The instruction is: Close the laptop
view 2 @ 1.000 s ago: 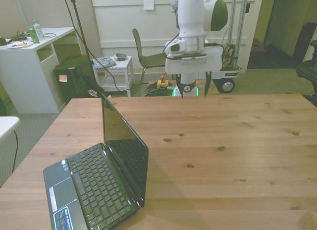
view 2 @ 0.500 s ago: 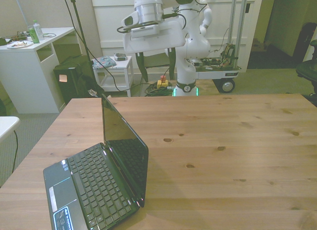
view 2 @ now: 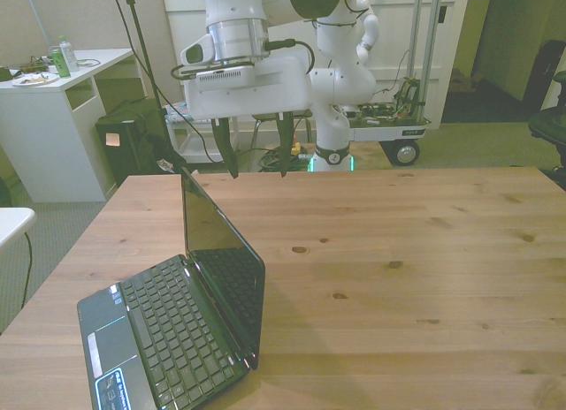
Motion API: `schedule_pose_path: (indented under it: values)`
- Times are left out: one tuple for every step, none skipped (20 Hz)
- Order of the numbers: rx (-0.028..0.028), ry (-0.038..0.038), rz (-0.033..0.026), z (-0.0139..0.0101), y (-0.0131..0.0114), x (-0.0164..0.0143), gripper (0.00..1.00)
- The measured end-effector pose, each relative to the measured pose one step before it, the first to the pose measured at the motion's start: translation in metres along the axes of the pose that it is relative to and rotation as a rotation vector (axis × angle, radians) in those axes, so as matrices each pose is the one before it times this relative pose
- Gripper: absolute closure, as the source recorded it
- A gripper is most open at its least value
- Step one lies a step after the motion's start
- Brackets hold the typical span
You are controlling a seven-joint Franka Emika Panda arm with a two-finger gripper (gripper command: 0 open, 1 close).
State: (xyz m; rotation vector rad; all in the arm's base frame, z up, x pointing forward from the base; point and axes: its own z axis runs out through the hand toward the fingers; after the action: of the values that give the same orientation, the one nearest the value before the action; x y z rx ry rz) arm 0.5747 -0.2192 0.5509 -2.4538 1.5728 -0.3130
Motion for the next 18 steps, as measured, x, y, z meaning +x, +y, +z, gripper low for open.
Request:
schedule_pose_path:
  values:
    - [-0.00121,0.00015,0.00277,-0.00037,-0.00514,0.00148,1.0]
    - [0.00113,0.00241,0.00384,-0.00019,-0.00506,0.00106,1.0]
    - [0.00019,0.00119,0.00245,0.00057,-0.0046,0.00082,1.0]
    - [-0.00149,-0.00038,0.00111,0.00111,-0.00365,0.0009,1.0]
    - [-0.00314,-0.00215,0.00058,0.00128,-0.00254,0.0008,1.0]
    - [-0.00235,-0.00049,0.00014,0.00213,-0.00168,0.00113,1.0]
    - [-0.00155,-0.0002,0.00006,0.00186,-0.00121,0.00087,1.0]
    - [-0.00174,-0.00093,0.00004,0.00196,-0.00101,0.00043,1.0]
    - [-0.00071,-0.00078,-0.00027,0.00096,-0.00159,-0.00001,1.0]
    - [-0.00098,-0.00183,0.00007,-0.00045,-0.00201,-0.00032,1.0]
    - [-0.00412,-0.00574,0.00083,-0.00029,-0.00184,-0.00061,1.0]
    - [-0.00039,-0.001,0.00214,-0.0007,-0.00176,-0.00002,1.0]
    - [-0.00064,-0.00013,0.00101,0.00077,-0.00066,0.0003,1.0]
    - [-0.00128,-0.00071,0.00104,0.00112,-0.00015,0.00025,1.0]
    - [-0.0016,-0.00096,0.0011,0.00124,0.00008,0.00028,1.0]
    - [-0.00075,-0.00049,0.00091,0.00061,-0.00004,0.0001,1.0]
    - [-0.00097,-0.00084,0.00056,0.00026,-0.00018,0.00007,1.0]
    - [-0.00169,-0.00173,0.00025,-0.00021,-0.00027,0.00002,1.0]
